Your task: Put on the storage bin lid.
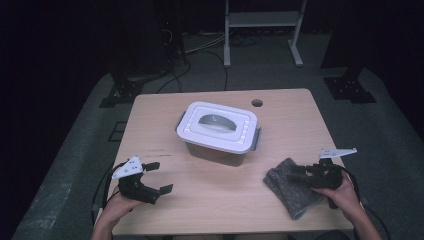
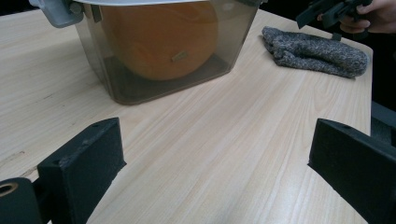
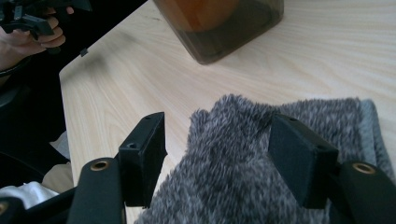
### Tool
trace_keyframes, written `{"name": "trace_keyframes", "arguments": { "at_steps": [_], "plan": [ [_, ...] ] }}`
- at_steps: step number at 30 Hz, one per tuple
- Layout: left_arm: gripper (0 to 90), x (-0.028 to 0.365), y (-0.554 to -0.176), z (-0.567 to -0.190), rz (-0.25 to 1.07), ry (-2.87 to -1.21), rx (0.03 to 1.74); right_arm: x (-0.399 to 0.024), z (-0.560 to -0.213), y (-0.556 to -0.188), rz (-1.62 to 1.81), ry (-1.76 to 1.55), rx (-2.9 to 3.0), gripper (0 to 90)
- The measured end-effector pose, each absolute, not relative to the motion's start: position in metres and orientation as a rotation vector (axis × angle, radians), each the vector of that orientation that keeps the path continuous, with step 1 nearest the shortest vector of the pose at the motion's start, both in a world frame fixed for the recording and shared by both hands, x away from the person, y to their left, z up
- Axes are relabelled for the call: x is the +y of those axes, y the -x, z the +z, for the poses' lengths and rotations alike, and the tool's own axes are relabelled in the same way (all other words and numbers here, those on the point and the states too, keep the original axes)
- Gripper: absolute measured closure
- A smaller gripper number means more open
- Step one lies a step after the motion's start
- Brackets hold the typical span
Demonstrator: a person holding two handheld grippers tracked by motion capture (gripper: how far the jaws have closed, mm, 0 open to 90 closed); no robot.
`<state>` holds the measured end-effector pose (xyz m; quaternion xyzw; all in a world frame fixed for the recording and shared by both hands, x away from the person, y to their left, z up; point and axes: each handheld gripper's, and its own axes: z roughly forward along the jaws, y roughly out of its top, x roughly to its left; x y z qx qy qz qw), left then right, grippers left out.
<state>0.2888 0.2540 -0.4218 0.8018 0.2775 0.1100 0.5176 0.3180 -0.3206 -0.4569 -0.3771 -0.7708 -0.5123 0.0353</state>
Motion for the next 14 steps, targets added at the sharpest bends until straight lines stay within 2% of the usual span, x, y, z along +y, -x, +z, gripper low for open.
{"name": "trace_keyframes", "arguments": {
  "at_steps": [14],
  "plan": [
    [2.5, 0.253, -0.290, -0.423, 0.261, -1.929, 0.666, -0.325, -0.462, -0.306, -1.603, 1.172, -2.351, 35.4]
  ]
}}
